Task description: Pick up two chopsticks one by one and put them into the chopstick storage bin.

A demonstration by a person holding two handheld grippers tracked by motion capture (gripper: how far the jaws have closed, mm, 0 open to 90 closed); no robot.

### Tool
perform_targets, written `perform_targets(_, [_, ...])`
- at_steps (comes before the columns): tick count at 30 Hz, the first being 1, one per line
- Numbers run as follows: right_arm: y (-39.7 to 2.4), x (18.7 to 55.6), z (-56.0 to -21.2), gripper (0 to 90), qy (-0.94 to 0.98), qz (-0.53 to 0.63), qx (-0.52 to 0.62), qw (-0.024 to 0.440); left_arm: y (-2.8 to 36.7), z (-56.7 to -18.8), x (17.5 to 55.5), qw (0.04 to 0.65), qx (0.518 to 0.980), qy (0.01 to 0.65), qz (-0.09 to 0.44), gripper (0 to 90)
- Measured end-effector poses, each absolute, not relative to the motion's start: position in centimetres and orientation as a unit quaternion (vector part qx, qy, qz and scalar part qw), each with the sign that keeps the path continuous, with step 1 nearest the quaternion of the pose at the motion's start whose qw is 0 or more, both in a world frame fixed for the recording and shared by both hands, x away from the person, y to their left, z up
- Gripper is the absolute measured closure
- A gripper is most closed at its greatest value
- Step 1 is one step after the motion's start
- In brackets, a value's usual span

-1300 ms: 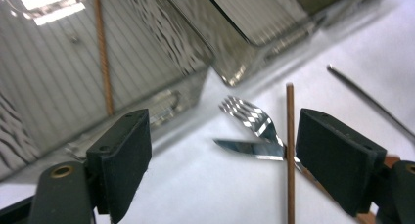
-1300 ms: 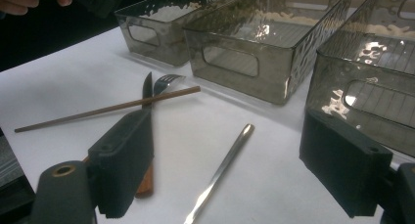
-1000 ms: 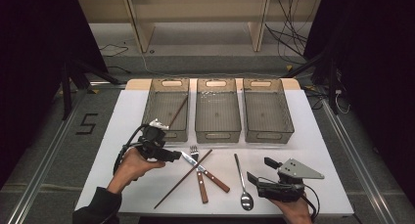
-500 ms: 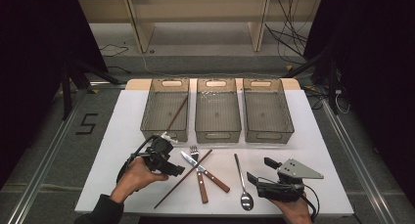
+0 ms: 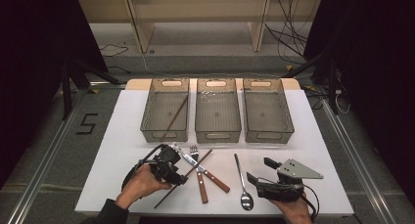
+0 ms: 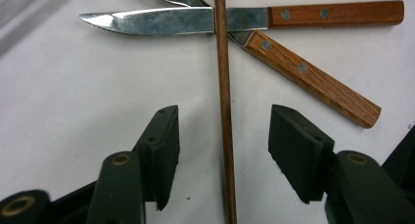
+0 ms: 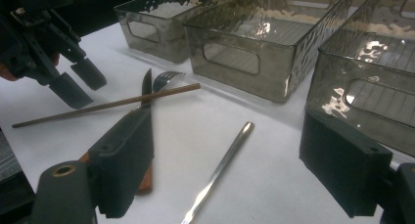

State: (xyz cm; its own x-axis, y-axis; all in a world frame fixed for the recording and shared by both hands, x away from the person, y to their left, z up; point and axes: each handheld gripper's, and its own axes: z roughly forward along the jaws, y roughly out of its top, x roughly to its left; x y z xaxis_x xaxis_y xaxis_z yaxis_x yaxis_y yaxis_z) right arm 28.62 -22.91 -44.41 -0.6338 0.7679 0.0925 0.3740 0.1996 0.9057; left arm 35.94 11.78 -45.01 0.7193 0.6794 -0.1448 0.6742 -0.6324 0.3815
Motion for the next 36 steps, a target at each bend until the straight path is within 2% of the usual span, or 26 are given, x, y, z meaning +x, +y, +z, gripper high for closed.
perform_targets(13, [-22.9,28.6,-44.4,21.2,0.750,0.505,0.380,0.196,11.1,-45.7,35.5,0.205,0.910,0.359,0.007,63.0])
perform_targets(30, [-22.8,28.6,-44.4,21.3,0.752,0.503,0.378,0.198,10.5,-46.5,35.4,0.191,0.916,0.354,0.010,73.7])
perform_targets(36, [-22.8,28.6,-44.4,21.3,0.752,0.503,0.378,0.198,10.6,-46.5,35.5,0.190,0.914,0.357,0.019,81.9])
